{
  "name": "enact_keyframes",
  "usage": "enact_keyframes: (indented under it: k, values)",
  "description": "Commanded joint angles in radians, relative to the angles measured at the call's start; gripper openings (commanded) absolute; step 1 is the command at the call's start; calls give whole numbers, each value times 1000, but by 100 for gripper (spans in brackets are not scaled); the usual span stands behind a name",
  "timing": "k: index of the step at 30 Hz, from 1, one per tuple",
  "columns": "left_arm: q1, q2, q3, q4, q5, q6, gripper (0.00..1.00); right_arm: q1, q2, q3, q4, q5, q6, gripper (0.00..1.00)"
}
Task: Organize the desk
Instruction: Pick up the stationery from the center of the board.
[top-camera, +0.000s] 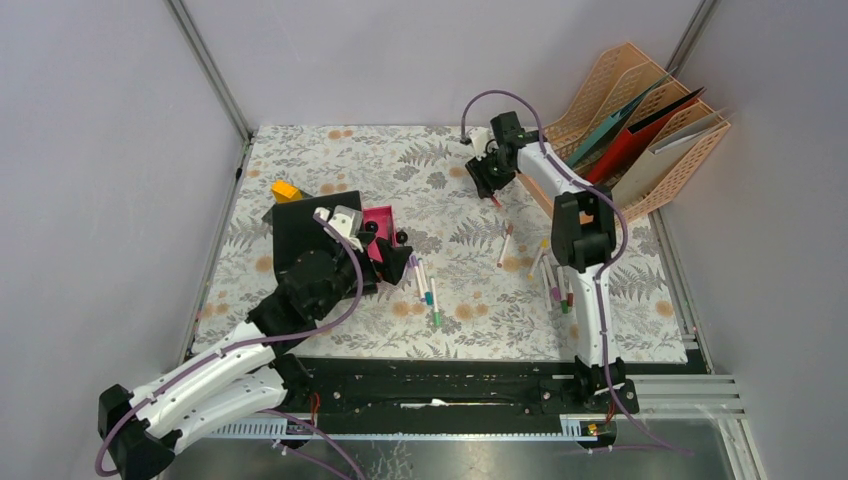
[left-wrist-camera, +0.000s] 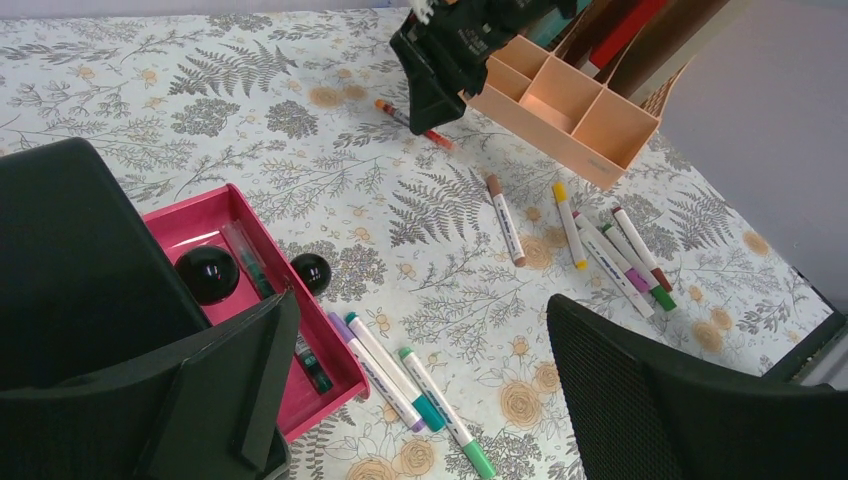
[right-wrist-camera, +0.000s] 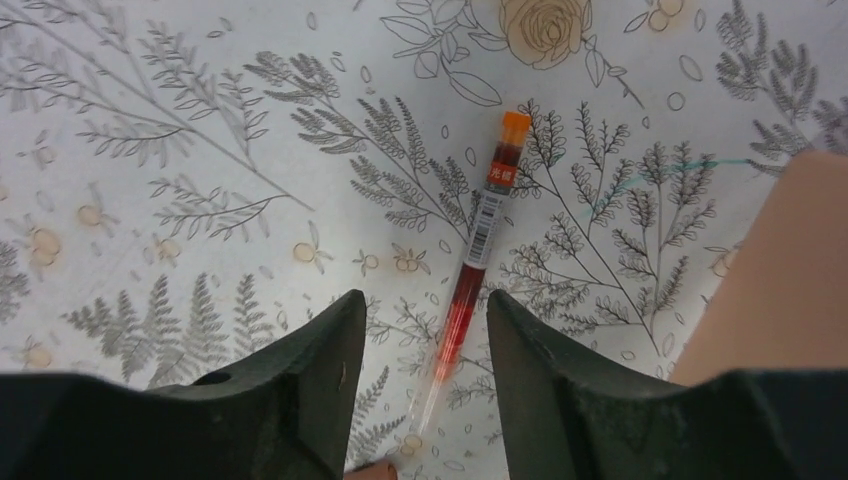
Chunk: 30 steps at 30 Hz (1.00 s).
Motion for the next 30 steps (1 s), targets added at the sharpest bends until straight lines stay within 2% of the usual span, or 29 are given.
enact_keyframes:
  k: [1, 3, 14, 19, 30]
  values:
    - [4, -21, -10, 23, 0, -11, 99, 2, 71, 108, -78, 64, 27, 51]
    - [5, -21, -13, 23, 0, -14, 99, 3, 91, 122, -74, 76, 32, 47]
    - [5, -24, -25, 28, 2, -27, 99, 3, 128, 121, -45, 99, 38, 40]
    - [4, -26, -30, 35, 15, -39, 99, 6, 143, 109, -49, 132, 21, 30]
    - [6, -32, -102, 218, 151, -127, 99, 27, 38, -121, 59, 251, -9, 8]
